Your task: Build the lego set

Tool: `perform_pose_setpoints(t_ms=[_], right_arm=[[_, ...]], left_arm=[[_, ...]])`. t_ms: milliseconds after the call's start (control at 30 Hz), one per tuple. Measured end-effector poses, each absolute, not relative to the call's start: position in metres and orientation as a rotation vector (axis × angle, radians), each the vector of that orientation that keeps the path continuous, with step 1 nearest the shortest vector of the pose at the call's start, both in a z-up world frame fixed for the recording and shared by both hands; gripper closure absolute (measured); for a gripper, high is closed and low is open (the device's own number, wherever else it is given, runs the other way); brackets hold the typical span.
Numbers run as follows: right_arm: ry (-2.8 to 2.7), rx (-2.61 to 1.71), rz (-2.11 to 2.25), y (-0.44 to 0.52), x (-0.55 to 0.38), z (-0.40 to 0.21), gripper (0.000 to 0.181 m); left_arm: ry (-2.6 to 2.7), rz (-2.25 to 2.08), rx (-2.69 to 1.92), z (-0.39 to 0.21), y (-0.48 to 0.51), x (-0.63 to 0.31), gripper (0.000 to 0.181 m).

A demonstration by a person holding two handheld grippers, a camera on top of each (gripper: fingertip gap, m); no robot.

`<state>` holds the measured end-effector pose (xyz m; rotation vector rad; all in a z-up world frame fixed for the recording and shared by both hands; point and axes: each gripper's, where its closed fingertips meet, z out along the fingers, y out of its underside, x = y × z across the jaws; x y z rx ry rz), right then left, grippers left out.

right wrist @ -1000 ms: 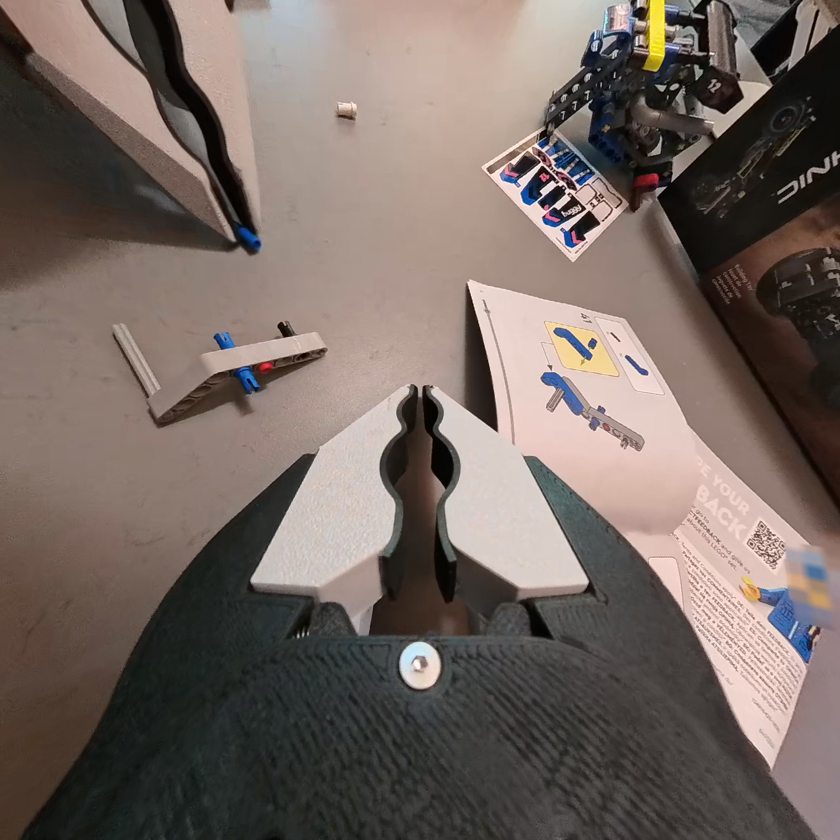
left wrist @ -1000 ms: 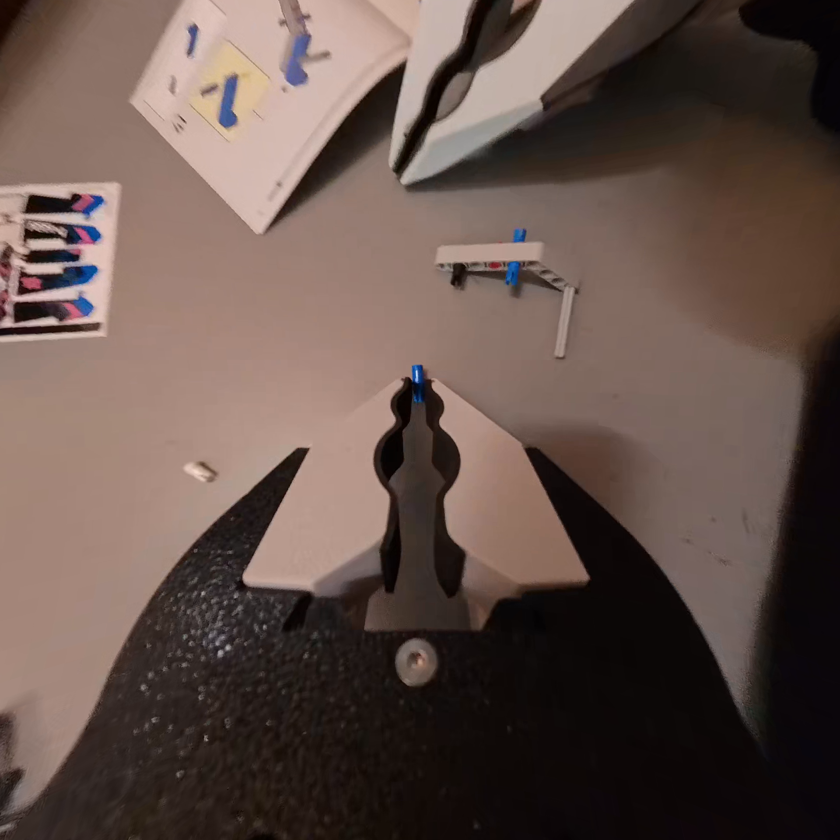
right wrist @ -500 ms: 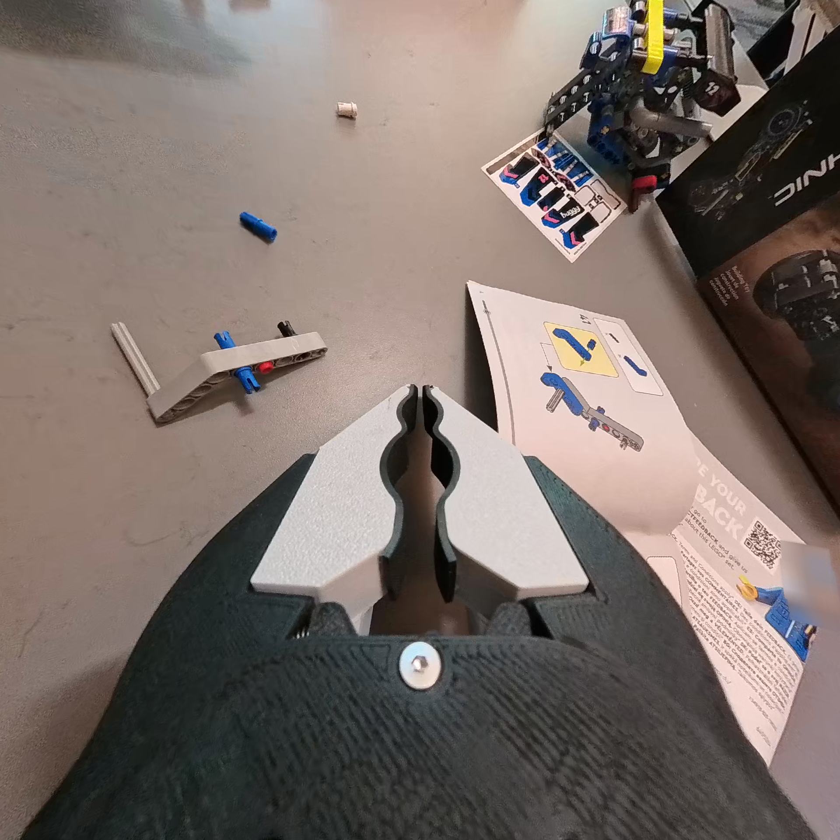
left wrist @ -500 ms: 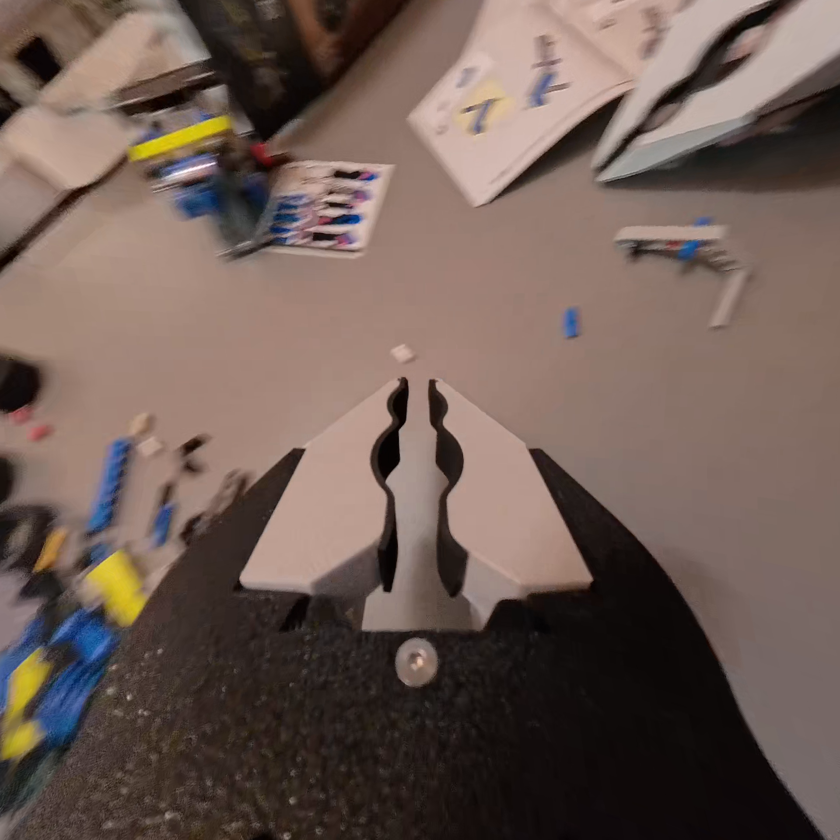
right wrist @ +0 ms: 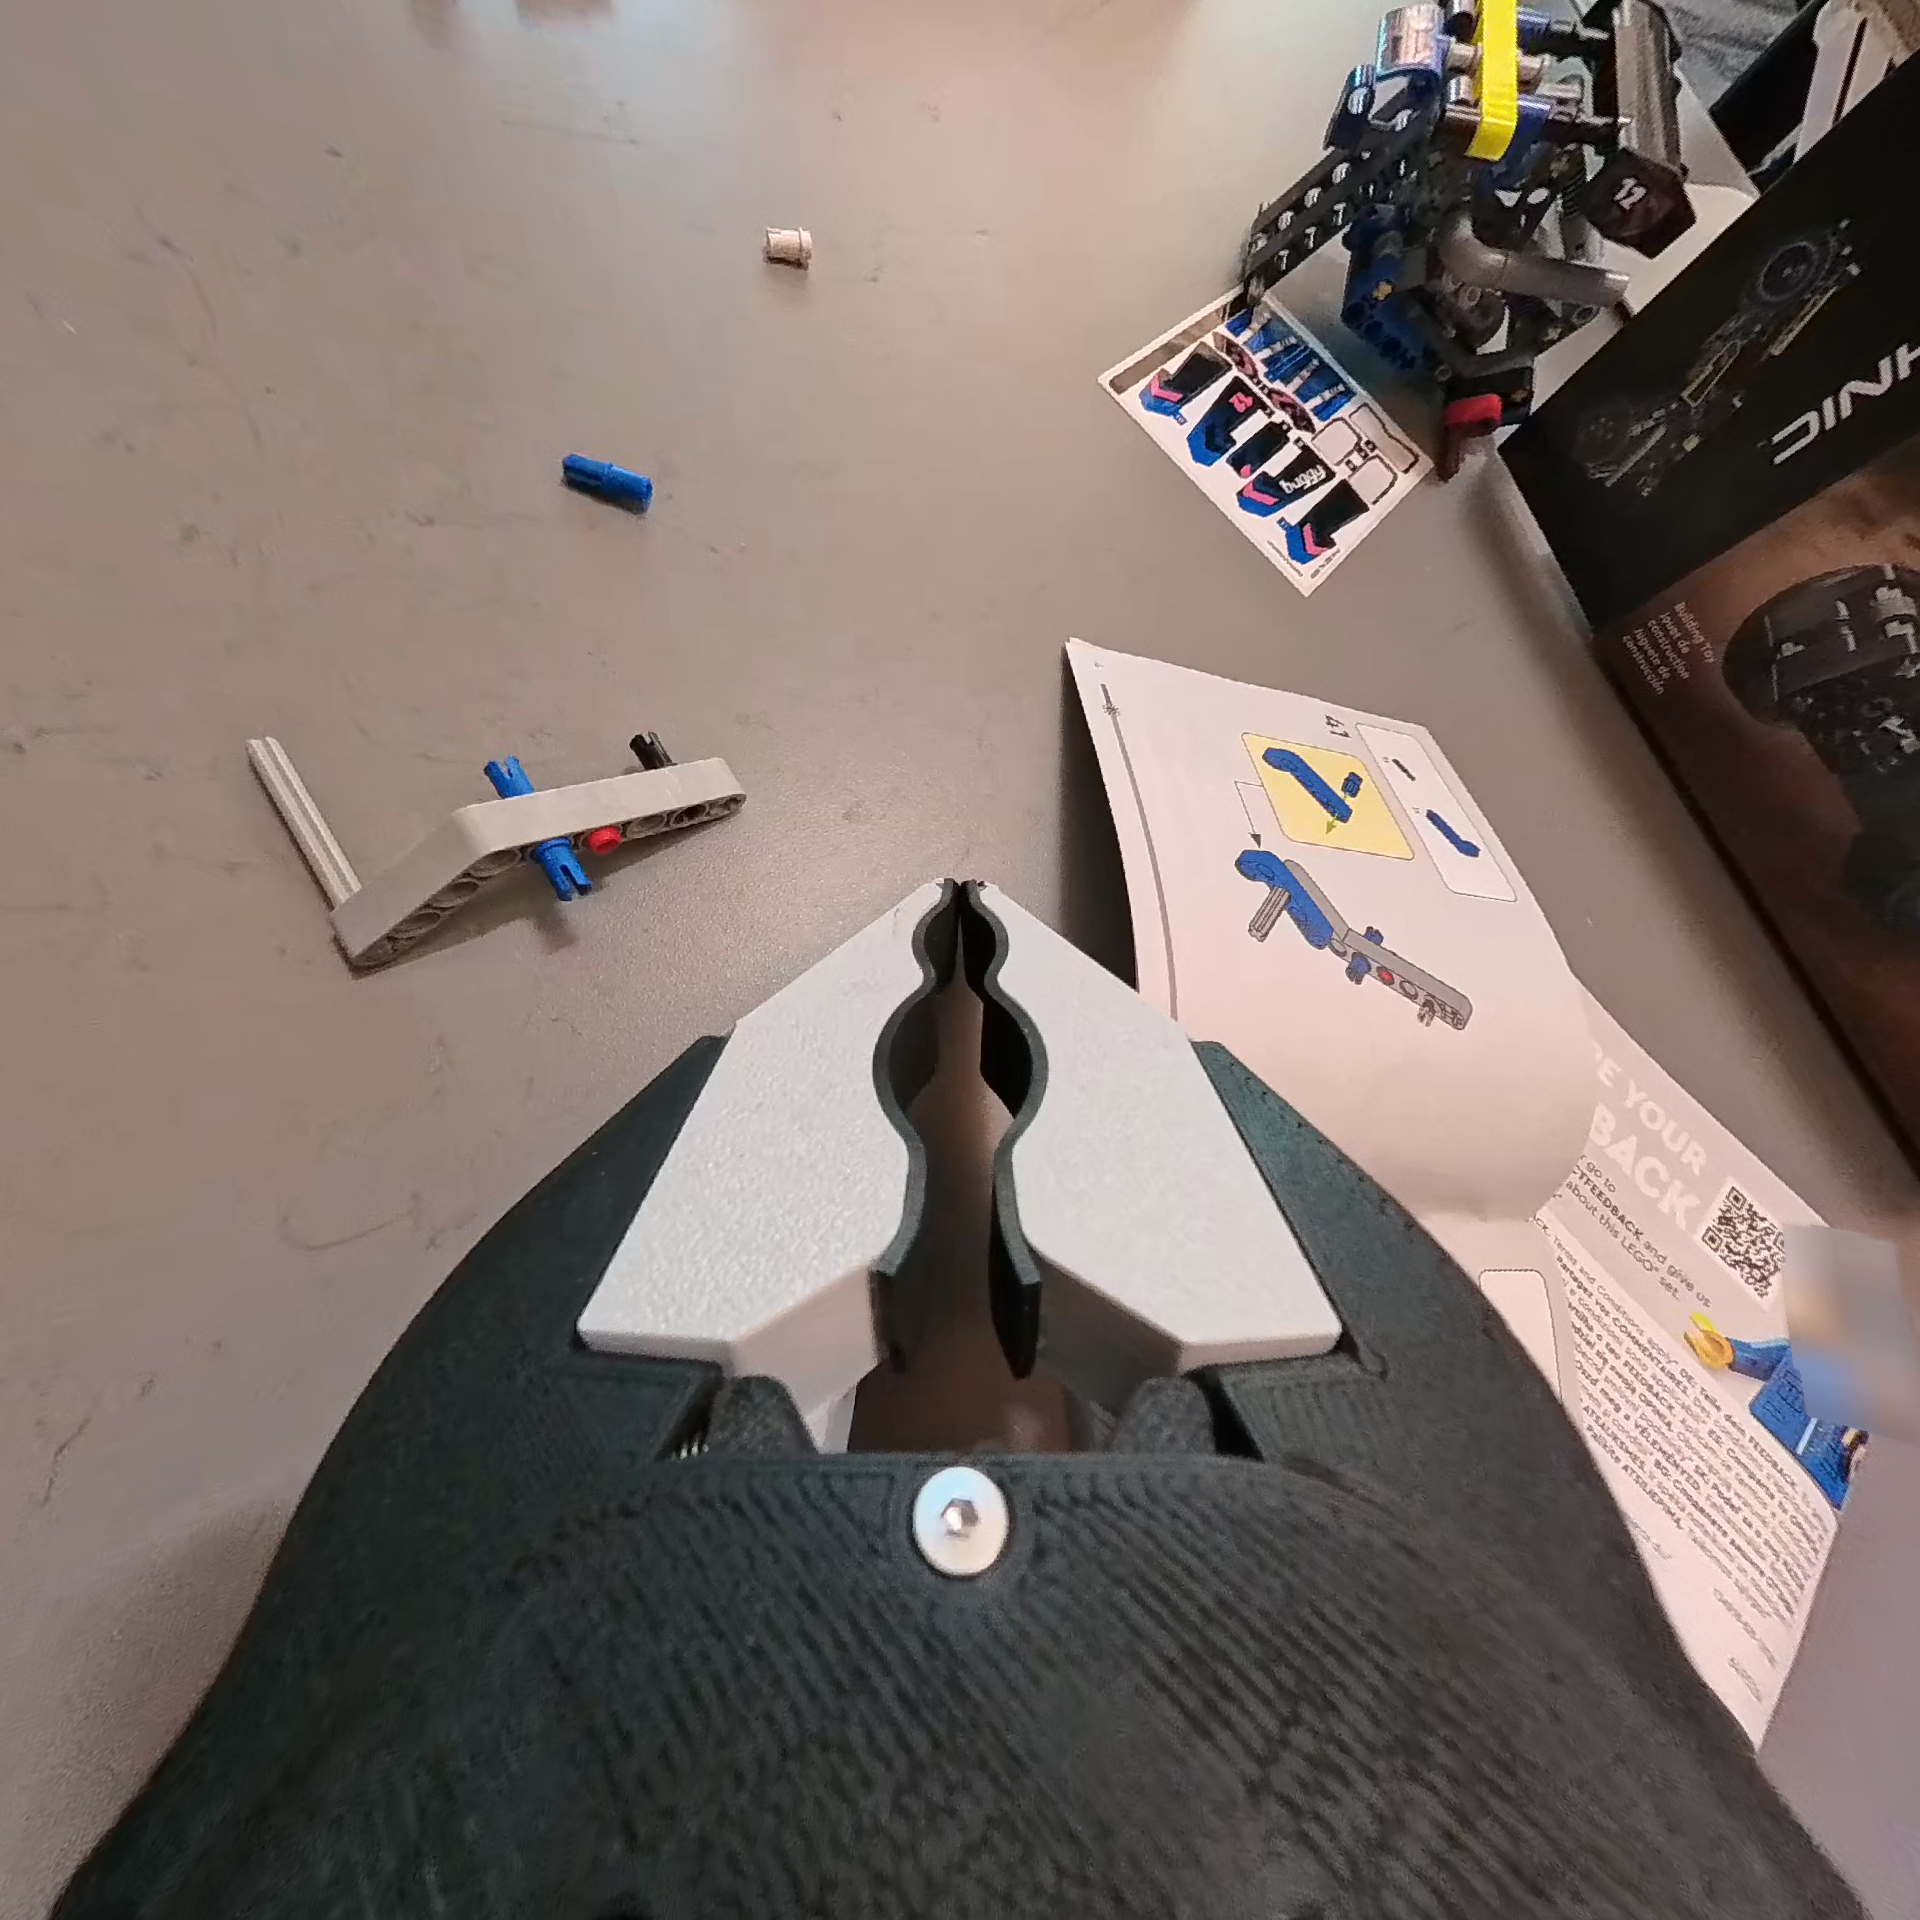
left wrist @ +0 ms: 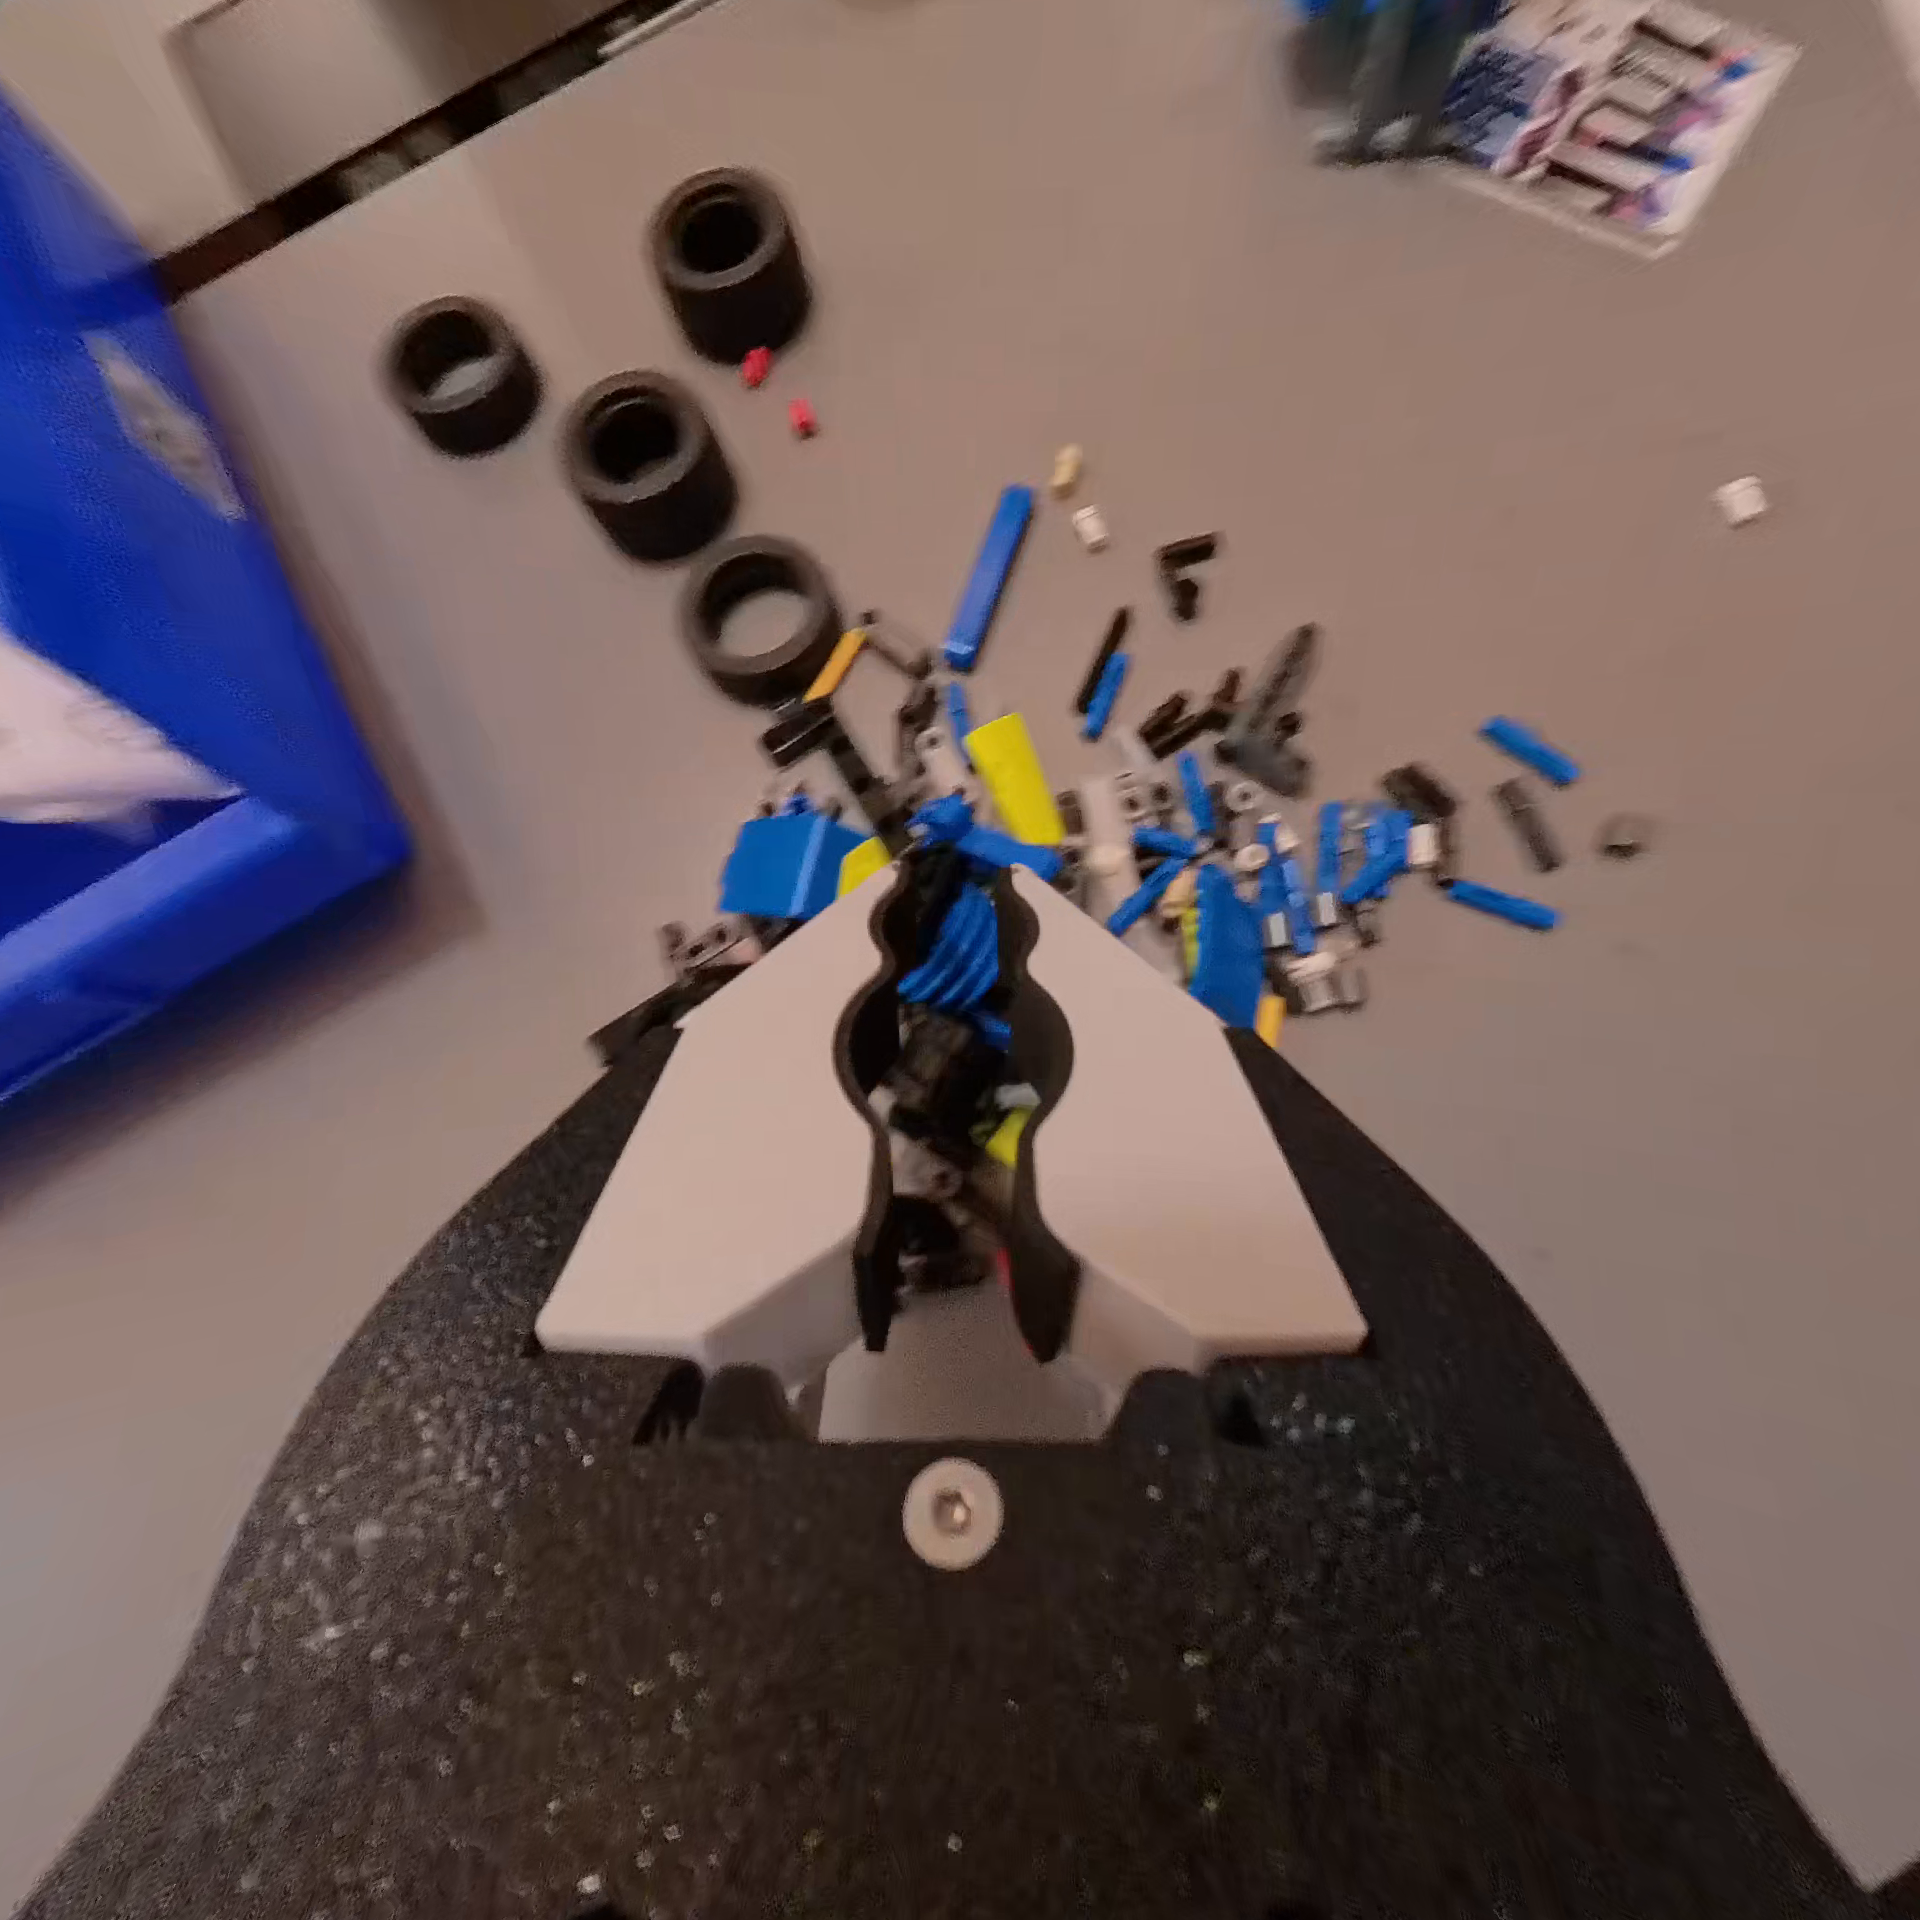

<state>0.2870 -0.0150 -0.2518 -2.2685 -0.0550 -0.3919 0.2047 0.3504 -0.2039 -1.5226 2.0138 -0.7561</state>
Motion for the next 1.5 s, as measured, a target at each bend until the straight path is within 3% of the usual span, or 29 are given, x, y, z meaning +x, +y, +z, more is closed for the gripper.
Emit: perform_pose_setpoints(t_ms=[267,433,700,767,867,933,1100,1267,1333,1500], right_arm=[[-0.045,-2.272,-0.372,-0.015,0.287,-0.252,0.181],[-0.043,-2.273,-0.367,-0.015,0.287,-0.252,0.181],[-0.036,-2.276,-0.349,-0.015,0.287,-0.253,0.181],[-0.036,-2.276,-0.350,-0.015,0.287,-0.253,0.181],[-0.037,-2.275,-0.352,-0.015,0.287,-0.253,0.181],[-0.035,-2.276,-0.349,-0.015,0.287,-0.253,0.181],[-0.034,-2.276,-0.347,-0.015,0.287,-0.253,0.181],[-0.024,-2.277,-0.338,-0.015,0.288,-0.252,0.181],[-0.029,-2.265,-0.341,-0.016,0.286,-0.251,0.171],[0.080,-2.115,-0.343,-0.019,0.277,-0.207,0.162]], left_arm=[[2.091,-0.475,-1.617,-0.241,0.342,0.213,0.164],[2.067,-0.468,-1.630,-0.244,0.344,0.216,0.181],[2.028,-0.574,-1.565,-0.229,0.339,0.223,0.181],[2.125,-0.622,-1.436,-0.225,0.319,0.230,0.162],[2.242,-0.597,-1.236,-0.228,0.296,0.244,0.153],[2.295,-0.566,-1.244,-0.237,0.294,0.252,0.164],[2.378,-0.577,-1.348,-0.254,0.288,0.259,0.170],[2.254,-0.716,-1.318,-0.225,0.276,0.266,0.176],[2.204,-0.848,-1.281,-0.201,0.252,0.265,0.177],[2.274,-1.437,-1.263,-0.180,0.117,0.240,0.176]])
